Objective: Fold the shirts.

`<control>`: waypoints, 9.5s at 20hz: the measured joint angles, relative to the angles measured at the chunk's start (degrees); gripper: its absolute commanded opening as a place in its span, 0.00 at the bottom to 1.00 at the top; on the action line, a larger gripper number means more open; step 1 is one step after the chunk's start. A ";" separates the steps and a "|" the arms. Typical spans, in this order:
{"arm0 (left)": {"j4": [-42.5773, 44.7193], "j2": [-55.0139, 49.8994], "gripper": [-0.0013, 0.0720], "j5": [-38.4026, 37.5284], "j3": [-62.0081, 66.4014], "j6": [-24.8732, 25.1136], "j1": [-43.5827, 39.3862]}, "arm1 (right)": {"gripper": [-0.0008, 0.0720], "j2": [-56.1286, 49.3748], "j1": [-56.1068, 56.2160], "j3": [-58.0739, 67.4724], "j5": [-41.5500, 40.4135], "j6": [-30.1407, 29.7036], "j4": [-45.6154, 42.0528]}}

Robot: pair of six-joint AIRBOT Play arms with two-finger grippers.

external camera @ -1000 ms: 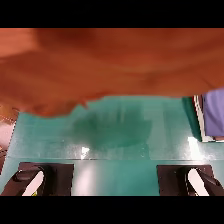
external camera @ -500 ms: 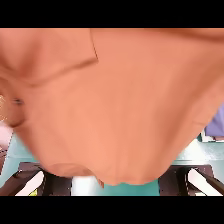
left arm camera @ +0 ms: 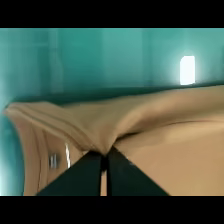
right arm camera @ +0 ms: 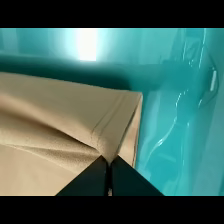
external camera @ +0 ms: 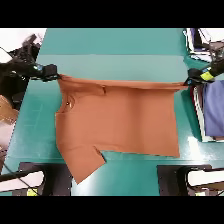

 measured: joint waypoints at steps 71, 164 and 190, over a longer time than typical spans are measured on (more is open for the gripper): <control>-5.38 29.05 0.05 -6.01 -49.42 -2.84 0.02 | 0.60 34.73 -19.61 -67.91 -6.54 1.70 8.07; 2.99 -9.29 0.05 9.55 1.14 -10.56 -28.33 | 0.03 15.54 30.95 -8.31 -10.47 -14.16 38.16; 16.00 20.04 0.05 -5.22 1.18 -9.57 -2.78 | 0.84 3.50 26.51 -26.49 -17.99 -10.01 25.22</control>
